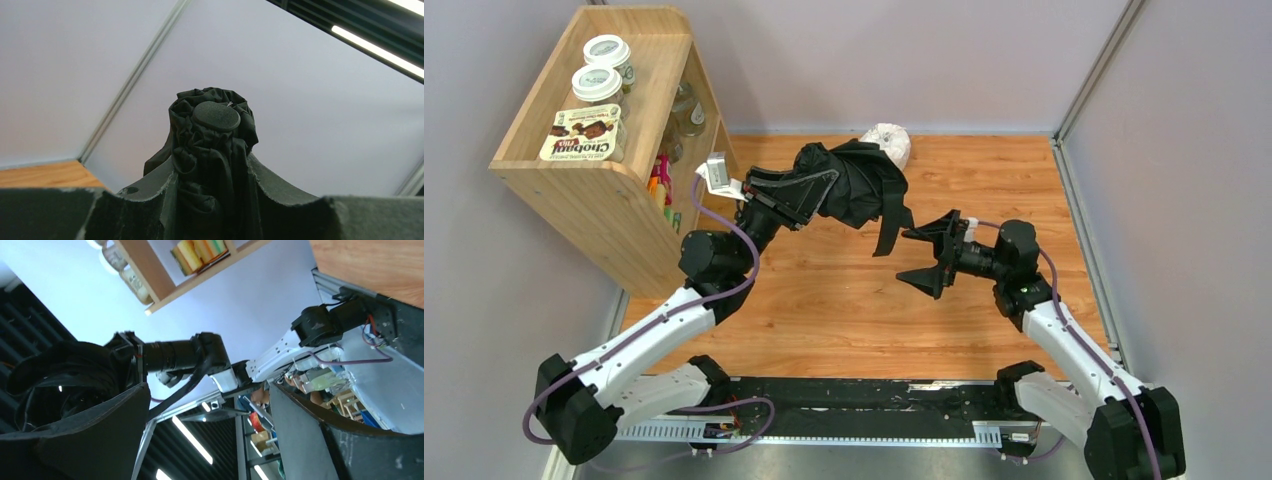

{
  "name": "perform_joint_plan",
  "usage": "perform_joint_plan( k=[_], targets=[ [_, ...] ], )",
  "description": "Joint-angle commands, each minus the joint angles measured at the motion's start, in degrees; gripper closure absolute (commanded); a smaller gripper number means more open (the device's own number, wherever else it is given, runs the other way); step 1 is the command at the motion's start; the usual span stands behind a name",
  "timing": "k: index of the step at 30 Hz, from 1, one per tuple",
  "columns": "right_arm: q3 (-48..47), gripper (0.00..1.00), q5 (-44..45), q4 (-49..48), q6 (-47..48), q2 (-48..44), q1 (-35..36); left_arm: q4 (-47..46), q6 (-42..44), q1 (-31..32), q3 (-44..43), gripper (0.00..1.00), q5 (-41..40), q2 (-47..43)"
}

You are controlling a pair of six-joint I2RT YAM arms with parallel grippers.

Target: Put away the umbrella

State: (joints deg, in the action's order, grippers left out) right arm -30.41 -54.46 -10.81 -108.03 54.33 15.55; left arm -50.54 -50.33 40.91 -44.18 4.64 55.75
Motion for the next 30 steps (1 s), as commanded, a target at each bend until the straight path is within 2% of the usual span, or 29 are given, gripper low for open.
perform_joint_plan(
  k=[1, 6, 11, 15, 20, 26, 30],
  targets=[
    [-1.40, 0.10, 1.45, -11.25, -21.34, -0.72, 3.08, -11.40, -2.67, -0.56, -3.45, 1.00, 2.47, 2.43],
    [-2.02, 0.13, 3.47, -13.80, -26.96, -0.80, 6.06, -13.09, -3.55, -0.65, -4.16, 1.00, 2.65, 5.16],
    [-0.35, 0.22, 6.47, -14.24, -30.39, -3.70, 6.77, -15.20, -3.73, -0.74, -4.42, 1.00, 2.74, 6.57],
    [0.44, 0.31, 8.48, -14.59, -31.71, -5.19, 7.30, -14.85, -3.46, -1.18, -3.81, 1.00, 2.39, 6.39],
    [-0.70, 0.34, 9.37, -15.47, -32.51, -4.41, 7.74, -18.09, -5.74, -1.18, -3.01, 1.00, 2.30, 7.88],
    [-1.49, 0.43, 10.86, -16.88, -32.95, -2.56, 8.62, -20.47, -8.03, -1.09, -2.75, 1.00, 2.65, 9.38],
    [-2.10, 0.43, 11.22, -18.02, -33.39, -1.42, 9.06, -22.14, -8.91, -1.18, -2.66, 1.00, 2.83, 10.08]
  ],
)
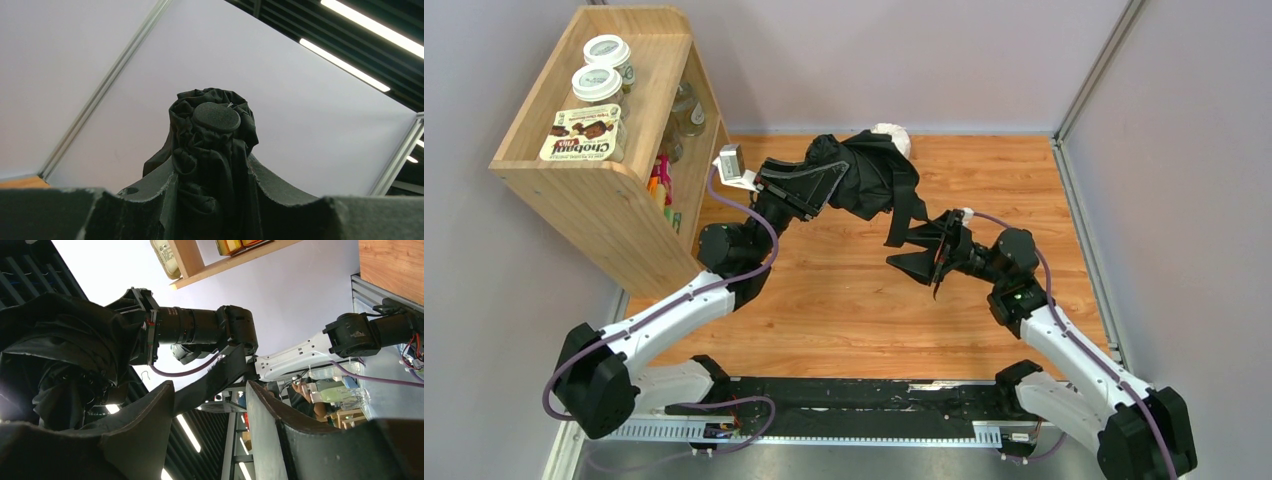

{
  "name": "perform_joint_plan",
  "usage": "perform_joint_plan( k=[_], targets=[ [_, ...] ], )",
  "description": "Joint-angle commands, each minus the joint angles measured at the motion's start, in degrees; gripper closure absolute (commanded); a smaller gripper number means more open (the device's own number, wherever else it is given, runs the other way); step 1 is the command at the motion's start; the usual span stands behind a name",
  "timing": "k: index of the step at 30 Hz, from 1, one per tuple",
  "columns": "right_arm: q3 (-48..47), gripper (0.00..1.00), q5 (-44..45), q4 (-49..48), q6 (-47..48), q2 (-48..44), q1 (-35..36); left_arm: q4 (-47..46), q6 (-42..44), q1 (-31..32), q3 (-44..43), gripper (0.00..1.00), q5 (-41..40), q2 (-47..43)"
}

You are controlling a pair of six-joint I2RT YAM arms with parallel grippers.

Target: Put away the umbrella

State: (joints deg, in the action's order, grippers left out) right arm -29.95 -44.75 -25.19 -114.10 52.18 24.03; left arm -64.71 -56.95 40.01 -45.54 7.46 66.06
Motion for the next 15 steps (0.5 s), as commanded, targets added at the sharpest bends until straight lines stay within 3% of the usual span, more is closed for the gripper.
perform_joint_plan(
  k=[1, 15],
  targets=[
    [-2.65, 0.43, 1.77, -3.99, -27.31, 0.99, 0.66, -7.63, -2.38, -0.28, -1.31, 1.00, 0.01, -0.41],
    [-4.67, 0.40, 2.30, -8.12, -28.54, 3.28, 0.84, -11.14, -4.84, -0.28, 0.27, 1.00, 0.10, 1.70]
  ],
)
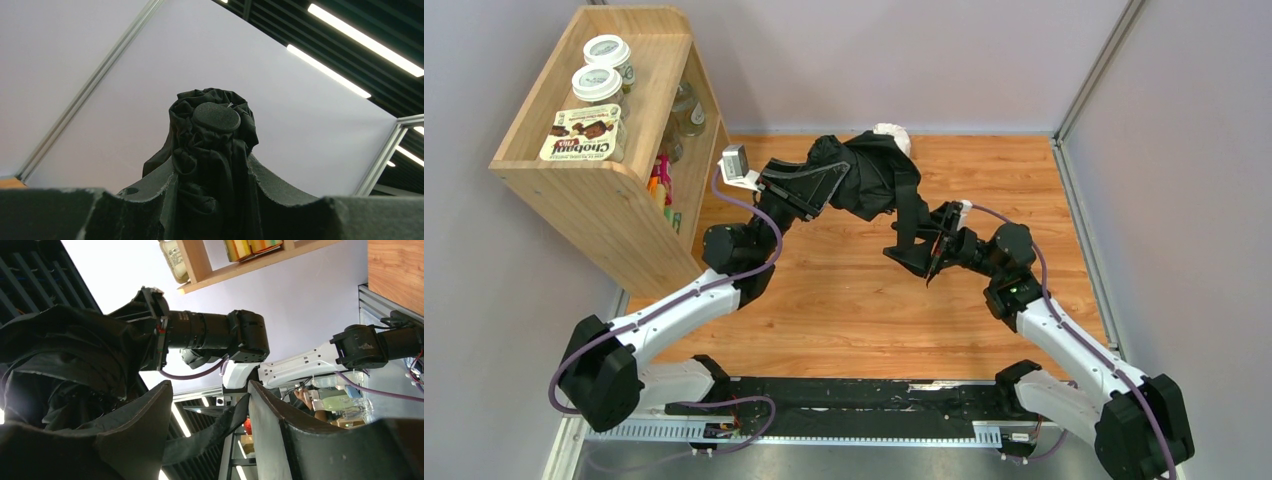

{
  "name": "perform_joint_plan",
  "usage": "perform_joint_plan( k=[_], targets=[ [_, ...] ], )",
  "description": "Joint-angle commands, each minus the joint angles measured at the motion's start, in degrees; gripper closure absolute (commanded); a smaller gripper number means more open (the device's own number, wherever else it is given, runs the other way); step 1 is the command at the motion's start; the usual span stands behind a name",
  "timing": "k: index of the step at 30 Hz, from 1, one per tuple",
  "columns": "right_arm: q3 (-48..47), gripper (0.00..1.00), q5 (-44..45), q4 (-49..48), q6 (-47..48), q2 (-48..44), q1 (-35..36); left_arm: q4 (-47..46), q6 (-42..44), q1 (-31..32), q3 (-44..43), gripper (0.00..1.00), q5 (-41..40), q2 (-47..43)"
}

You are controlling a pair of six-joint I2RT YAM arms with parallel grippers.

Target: Put away the umbrella

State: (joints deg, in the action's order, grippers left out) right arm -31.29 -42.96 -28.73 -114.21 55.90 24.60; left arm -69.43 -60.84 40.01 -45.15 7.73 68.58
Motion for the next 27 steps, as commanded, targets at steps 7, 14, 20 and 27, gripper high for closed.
perform_joint_plan(
  k=[7, 14, 20, 27],
  targets=[
    [-2.64, 0.36, 0.25, -2.39, -27.47, -2.46, 0.45, -4.66, 0.46, -0.28, 0.14, 1.00, -0.61, -1.78],
    [0.79, 0.30, -0.02, -1.24, -27.38, -5.71, 0.36, -0.36, 4.23, -0.28, -1.61, 1.00, 0.01, -3.62],
    [-0.61, 0.33, -0.63, -1.59, -27.29, -5.80, 0.45, 0.69, 6.69, -0.37, -2.05, 1.00, 0.89, -3.45],
    [1.23, 0.23, -1.25, -1.16, -27.20, -6.42, 0.45, 0.70, 7.93, -1.16, -3.37, 1.00, 1.68, -2.48]
  ],
)
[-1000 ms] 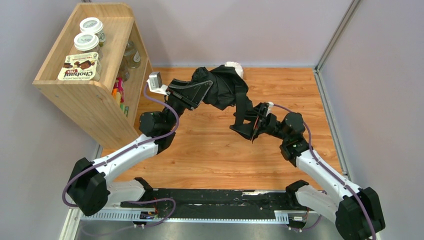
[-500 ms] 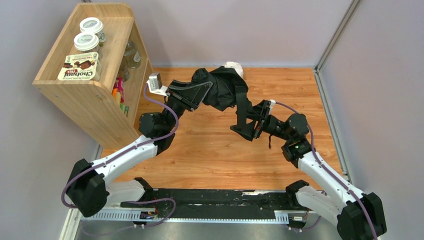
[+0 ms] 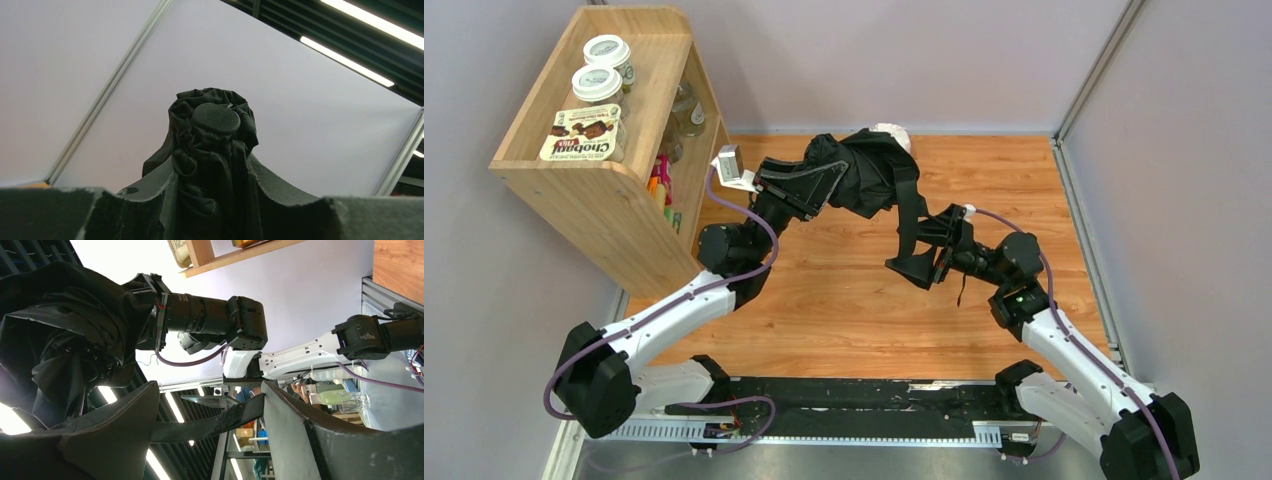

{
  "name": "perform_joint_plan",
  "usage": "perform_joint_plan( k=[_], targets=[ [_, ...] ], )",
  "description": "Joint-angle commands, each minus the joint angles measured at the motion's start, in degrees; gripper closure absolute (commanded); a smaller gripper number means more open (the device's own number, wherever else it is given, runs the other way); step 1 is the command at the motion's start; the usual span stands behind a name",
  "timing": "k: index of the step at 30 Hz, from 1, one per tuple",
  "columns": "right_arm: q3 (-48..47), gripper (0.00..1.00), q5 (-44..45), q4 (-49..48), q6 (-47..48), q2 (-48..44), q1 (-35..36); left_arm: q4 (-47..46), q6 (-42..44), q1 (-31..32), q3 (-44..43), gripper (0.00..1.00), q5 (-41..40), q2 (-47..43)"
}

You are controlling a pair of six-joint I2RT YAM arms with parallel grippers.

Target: Put away the umbrella

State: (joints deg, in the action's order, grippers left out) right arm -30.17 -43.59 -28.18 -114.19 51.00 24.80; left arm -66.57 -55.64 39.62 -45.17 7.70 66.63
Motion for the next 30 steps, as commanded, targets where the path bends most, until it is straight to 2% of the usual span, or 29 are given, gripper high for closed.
perform_joint_plan(
  k=[1, 12, 23, 28, 30],
  targets=[
    [0.38, 0.23, -0.70, -1.70, -27.14, -1.61, 0.34, -2.17, 2.81, -0.94, -3.52, 1.00, 1.87, -0.45],
    [0.73, 0.29, 0.52, -3.71, -28.63, -1.08, 0.25, -3.22, 2.29, -1.82, -3.44, 1.00, 3.98, 0.96],
    [0.55, 0.58, 1.76, -6.09, -30.47, 1.20, 0.25, -9.27, -2.10, -1.82, -1.77, 1.00, 4.86, 4.29],
    [1.70, 0.64, 3.43, -6.97, -31.18, 1.38, 0.34, -10.87, -4.21, -1.82, -1.68, 1.00, 4.86, 5.79],
    [1.70, 0.60, 3.52, -7.67, -31.53, 1.99, 0.25, -11.13, -4.48, -1.82, -2.12, 1.00, 5.21, 6.06]
  ],
)
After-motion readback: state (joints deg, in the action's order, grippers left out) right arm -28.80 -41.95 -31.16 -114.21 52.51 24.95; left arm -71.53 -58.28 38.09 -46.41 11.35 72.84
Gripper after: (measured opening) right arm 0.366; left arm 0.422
